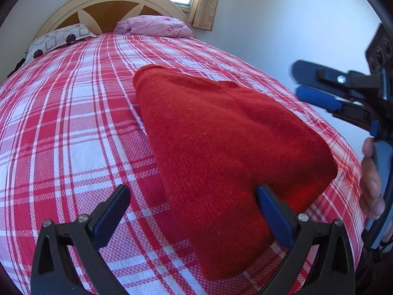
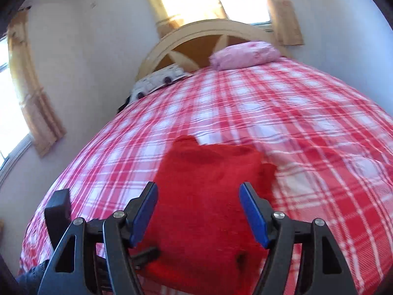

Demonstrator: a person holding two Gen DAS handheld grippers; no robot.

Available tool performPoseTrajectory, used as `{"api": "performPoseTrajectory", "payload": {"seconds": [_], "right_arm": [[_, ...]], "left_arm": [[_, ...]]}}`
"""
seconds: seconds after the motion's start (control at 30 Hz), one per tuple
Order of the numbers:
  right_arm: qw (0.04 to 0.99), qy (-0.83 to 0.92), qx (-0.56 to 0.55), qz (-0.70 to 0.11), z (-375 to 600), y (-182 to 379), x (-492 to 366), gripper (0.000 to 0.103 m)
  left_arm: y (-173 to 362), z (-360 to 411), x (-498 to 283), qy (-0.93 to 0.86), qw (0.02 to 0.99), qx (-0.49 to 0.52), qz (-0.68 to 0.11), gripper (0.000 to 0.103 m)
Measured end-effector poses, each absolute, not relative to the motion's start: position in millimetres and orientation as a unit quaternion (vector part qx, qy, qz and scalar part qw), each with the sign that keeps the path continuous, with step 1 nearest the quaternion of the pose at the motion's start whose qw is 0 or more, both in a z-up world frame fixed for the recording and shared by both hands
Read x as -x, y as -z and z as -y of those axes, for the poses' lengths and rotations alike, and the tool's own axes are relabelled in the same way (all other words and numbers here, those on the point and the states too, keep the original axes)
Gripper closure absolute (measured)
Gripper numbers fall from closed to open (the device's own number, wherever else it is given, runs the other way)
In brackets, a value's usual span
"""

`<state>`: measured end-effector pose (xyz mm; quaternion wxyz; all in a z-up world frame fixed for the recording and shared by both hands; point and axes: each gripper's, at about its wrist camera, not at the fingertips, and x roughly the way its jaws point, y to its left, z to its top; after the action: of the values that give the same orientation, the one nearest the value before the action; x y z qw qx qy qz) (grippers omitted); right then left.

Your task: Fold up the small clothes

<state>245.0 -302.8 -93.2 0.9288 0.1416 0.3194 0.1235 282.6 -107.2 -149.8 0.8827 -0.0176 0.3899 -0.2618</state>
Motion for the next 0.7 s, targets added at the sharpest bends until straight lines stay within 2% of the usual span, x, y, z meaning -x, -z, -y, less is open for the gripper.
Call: {"api": "performPoseTrajectory", "payload": {"seconds": [0.17,0.37,0.7], "right_arm": [[0.902,-0.102,-0.16,-0.389,308,140,-270,0.034],[0.896,-0.127,-0.208,-0.372,334,155,-267,0.034],[0.916,-0.079,-0.08,-0.385,306,137,-259,0.034]], "left_arm": [[154,103,-287,0.269,0.874,0.032,-0.403,0.0],[158,102,-291,0.276,0.866,0.045,-0.415,0.0],[159,98,-294,0.276,0.865,0.055,-0.417,0.0]]}}
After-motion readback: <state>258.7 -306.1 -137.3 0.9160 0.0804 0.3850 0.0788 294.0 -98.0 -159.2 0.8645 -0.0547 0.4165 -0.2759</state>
